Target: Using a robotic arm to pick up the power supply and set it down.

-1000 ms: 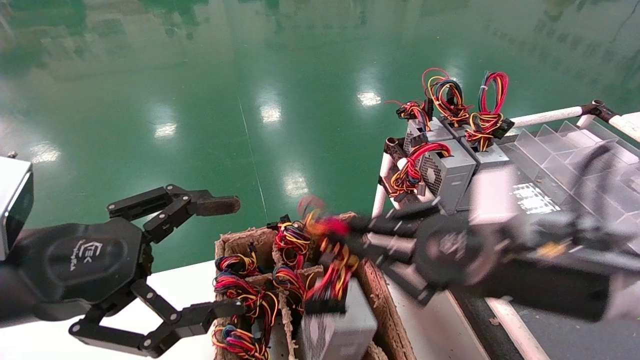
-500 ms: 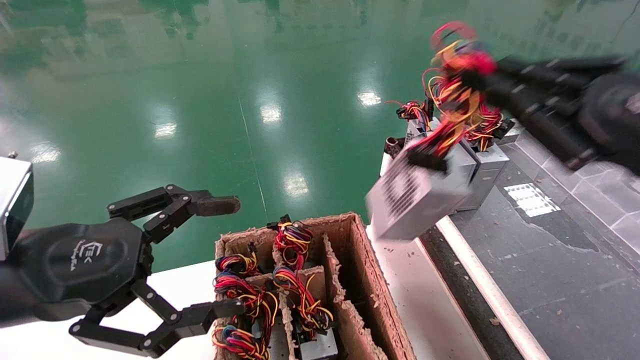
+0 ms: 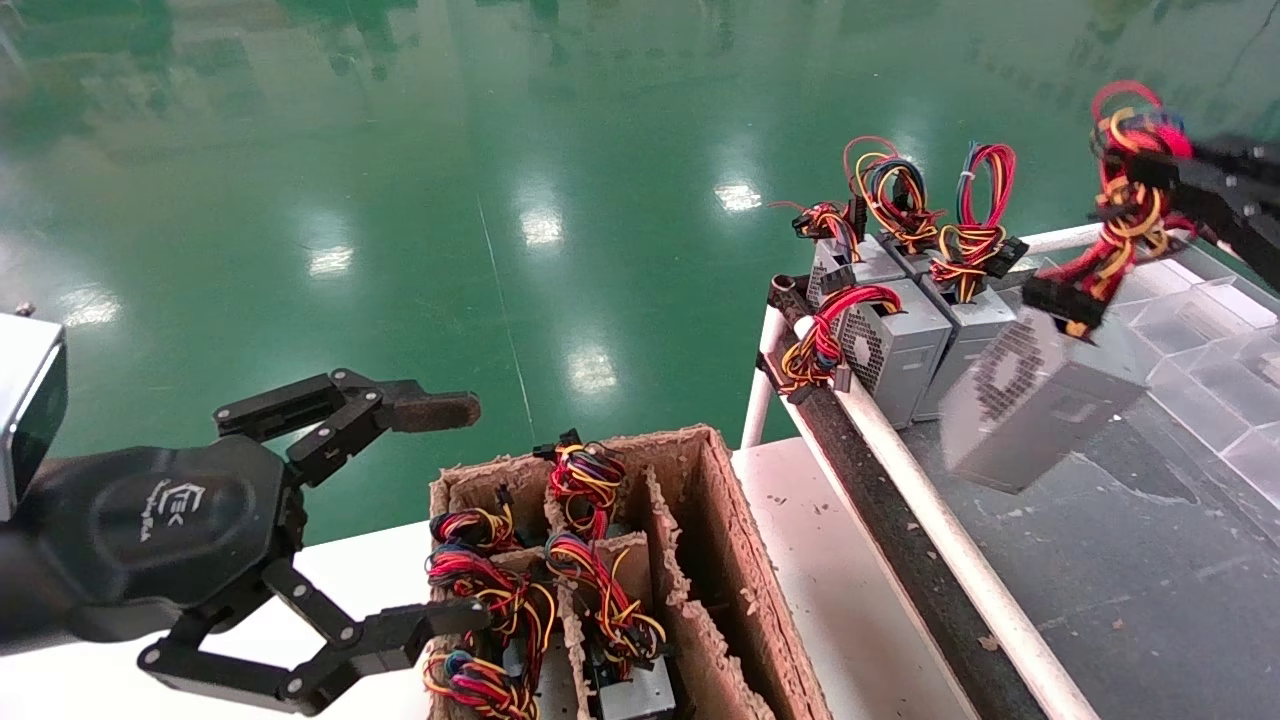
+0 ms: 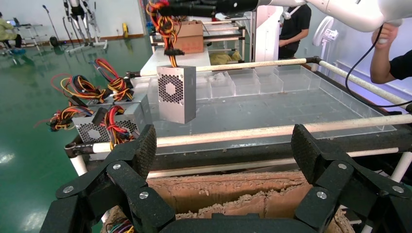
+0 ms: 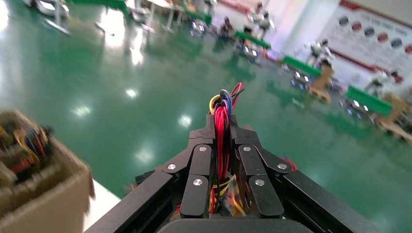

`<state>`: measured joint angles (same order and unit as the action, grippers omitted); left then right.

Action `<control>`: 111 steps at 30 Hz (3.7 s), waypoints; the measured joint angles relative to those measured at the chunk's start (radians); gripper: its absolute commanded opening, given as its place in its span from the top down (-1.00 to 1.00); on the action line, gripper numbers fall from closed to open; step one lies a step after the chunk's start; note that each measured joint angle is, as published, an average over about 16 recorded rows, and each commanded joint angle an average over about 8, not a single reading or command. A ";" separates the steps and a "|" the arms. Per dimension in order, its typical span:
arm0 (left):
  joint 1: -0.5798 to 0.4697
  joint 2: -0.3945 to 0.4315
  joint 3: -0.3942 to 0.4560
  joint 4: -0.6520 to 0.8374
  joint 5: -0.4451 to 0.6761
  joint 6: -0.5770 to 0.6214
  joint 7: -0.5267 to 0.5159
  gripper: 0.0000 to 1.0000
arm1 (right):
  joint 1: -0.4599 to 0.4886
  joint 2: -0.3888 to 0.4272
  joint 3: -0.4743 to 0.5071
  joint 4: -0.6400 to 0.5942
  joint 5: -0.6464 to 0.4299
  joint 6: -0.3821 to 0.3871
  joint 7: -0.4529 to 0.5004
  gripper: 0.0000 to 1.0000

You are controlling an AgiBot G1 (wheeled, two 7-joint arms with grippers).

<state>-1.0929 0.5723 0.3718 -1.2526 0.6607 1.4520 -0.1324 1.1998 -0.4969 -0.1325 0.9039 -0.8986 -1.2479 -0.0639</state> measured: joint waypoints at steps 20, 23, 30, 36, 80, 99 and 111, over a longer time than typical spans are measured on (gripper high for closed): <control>0.000 0.000 0.000 0.000 0.000 0.000 0.000 -1.00 | 0.297 -0.167 -0.121 -0.448 -0.254 0.104 -0.204 1.00; 0.000 0.000 0.000 0.000 0.000 0.000 0.000 -1.00 | 0.351 -0.207 -0.138 -0.516 -0.282 0.119 -0.232 1.00; 0.000 0.000 0.000 0.000 0.000 0.000 0.000 -1.00 | 0.456 -0.302 -0.166 -0.656 -0.332 0.191 -0.302 1.00; 0.000 0.000 0.000 0.000 0.000 0.000 0.000 -1.00 | 0.517 -0.381 -0.180 -0.745 -0.358 0.282 -0.350 1.00; 0.000 0.000 0.000 0.000 0.000 0.000 0.000 -1.00 | 0.583 -0.629 -0.169 -0.895 -0.350 0.556 -0.491 -1.00; 0.000 0.000 0.000 0.000 0.000 0.000 0.000 -1.00 | 0.604 -0.593 -0.172 -0.899 -0.354 0.466 -0.485 -1.00; 0.000 0.000 0.000 0.000 0.000 0.000 0.000 -1.00 | 0.624 -0.534 -0.139 -0.895 -0.300 0.222 -0.363 -1.00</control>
<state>-1.0929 0.5721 0.3723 -1.2525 0.6604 1.4518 -0.1321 1.8235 -1.0308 -0.2718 0.0090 -1.1984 -1.0259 -0.4272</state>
